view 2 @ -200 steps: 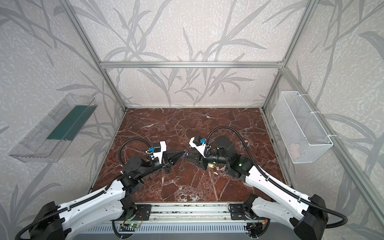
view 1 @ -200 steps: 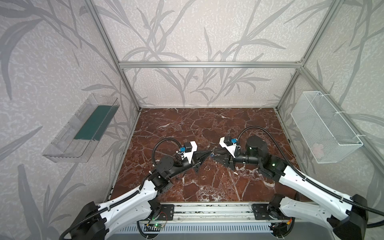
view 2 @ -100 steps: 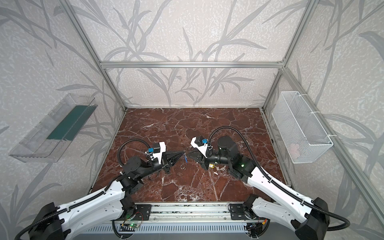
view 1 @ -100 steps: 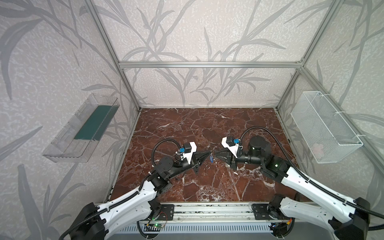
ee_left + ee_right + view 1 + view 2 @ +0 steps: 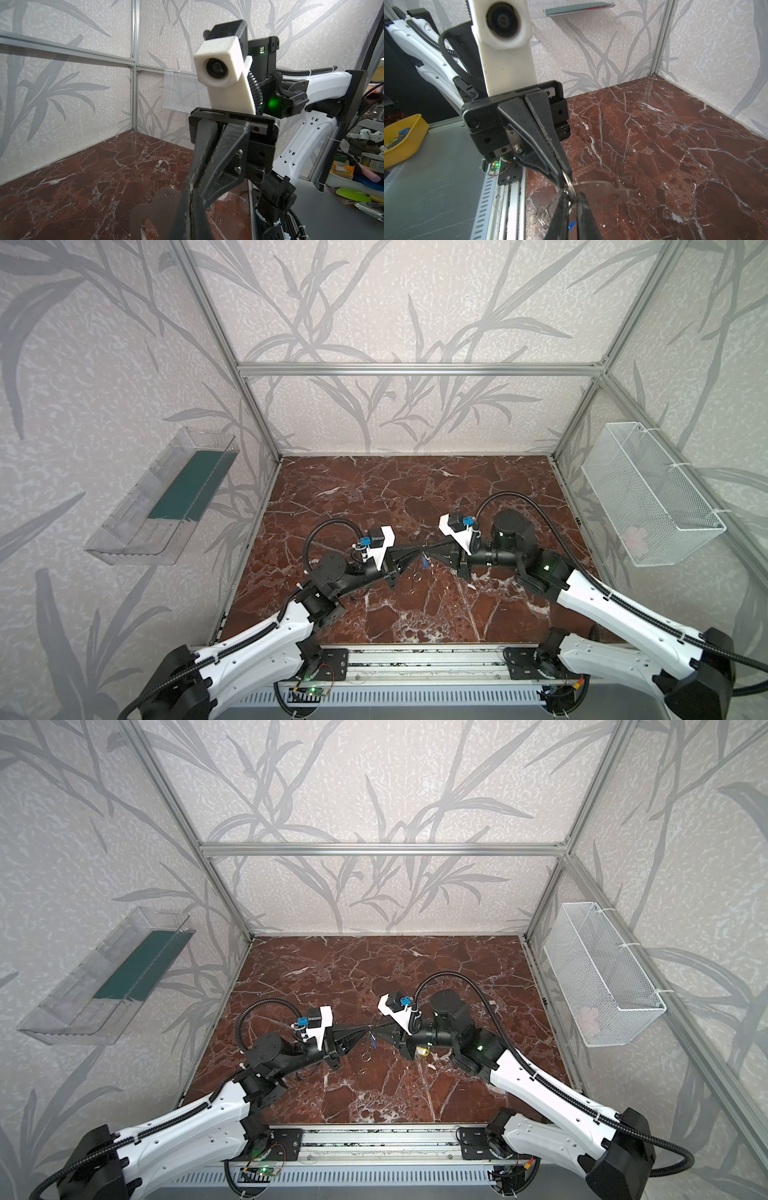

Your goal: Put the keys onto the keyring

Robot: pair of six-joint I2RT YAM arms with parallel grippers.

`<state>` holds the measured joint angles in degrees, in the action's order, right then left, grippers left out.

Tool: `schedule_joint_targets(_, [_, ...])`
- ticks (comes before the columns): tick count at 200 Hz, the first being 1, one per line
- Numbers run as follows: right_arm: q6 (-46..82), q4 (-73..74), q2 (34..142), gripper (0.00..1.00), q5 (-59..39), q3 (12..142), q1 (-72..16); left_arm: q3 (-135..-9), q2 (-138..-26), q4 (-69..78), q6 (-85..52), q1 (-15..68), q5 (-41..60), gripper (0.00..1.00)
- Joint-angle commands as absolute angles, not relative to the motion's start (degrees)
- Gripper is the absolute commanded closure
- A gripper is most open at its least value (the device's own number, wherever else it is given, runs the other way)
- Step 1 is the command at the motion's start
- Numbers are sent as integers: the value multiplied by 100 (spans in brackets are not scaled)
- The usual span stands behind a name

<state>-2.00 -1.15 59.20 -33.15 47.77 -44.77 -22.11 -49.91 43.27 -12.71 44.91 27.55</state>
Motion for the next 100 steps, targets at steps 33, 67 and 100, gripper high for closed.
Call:
schedule_joint_targets(33, [-79,218,6028,92,-3656,4984,-4459,-2310,-5070,4463,-1340,4499,2953,100])
schedule_joint_targets(67, [-60,268,6056,98,-3839,5014,-4456,-2371,-5206,4416,-1359,4502,2984,100])
schedule_joint_targets(100, [-292,-103,5999,100,-3872,5126,-4457,-2417,-5225,4279,-1323,4496,2790,100])
